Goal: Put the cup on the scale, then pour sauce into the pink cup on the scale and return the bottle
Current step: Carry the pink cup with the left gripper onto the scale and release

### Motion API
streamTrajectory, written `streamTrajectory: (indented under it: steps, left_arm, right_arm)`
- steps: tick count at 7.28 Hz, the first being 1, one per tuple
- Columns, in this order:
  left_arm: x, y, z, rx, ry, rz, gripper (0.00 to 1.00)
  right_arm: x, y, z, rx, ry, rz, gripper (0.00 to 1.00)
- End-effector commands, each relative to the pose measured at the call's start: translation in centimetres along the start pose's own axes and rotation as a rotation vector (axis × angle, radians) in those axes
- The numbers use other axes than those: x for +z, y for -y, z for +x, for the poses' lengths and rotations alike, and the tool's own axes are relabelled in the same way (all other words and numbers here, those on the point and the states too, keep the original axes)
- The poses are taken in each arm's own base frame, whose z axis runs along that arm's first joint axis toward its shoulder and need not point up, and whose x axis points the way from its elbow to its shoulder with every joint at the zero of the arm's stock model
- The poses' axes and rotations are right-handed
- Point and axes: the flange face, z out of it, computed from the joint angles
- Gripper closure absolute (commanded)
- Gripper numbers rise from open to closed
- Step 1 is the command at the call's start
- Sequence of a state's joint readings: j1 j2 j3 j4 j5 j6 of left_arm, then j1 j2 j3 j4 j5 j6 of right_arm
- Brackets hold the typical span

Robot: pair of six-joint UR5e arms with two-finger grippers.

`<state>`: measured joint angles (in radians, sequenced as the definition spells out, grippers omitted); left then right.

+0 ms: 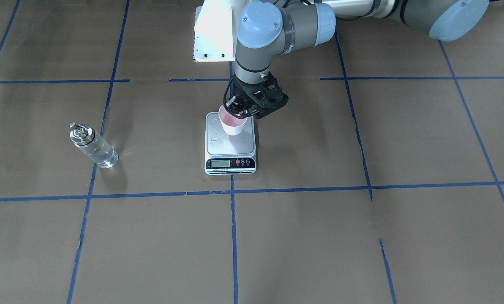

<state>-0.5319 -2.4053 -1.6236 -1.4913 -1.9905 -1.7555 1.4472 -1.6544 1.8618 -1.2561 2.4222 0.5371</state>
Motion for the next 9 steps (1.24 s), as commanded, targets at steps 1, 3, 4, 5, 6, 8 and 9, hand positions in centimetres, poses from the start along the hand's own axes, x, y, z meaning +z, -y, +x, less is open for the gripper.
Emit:
streamTrajectory:
  steps: [1,3,4,5,6,8,9]
  left_arm:
    - [1.2,-0.3,0.7,0.001,0.001,-0.004,1.00]
    - [1.3,-0.2,0.7,0.003,-0.004,-0.005,1.00]
    - [1.5,-0.1,0.6,0.012,0.000,-0.004,0.82]
    - [1.7,0.0,0.5,0.010,0.004,-0.003,0.63]
    - [1.6,0.0,0.5,0.013,0.003,-0.003,0.42]
    - [0.0,-0.5,0.3,0.052,-0.025,-0.001,0.00]
    - [-1.5,-0.7,-0.8,0.113,-0.034,-0.001,0.00]
  right_arm:
    - [-0.1,0.2,-0.7,0.006,0.000,0.007,0.00]
    - [-0.4,0.2,-1.1,-0.001,0.007,0.010,0.00]
    - [-0.6,0.2,-1.3,-0.006,0.009,0.013,0.00]
    - [-0.7,0.1,-1.4,-0.008,0.011,0.015,0.00]
    - [-0.9,0.1,-1.6,-0.013,0.013,0.019,0.00]
    - [-1.5,-0.1,-2.5,-0.027,0.019,0.028,0.00]
    - [-2.0,-0.3,-3.6,-0.043,0.028,0.033,0.00]
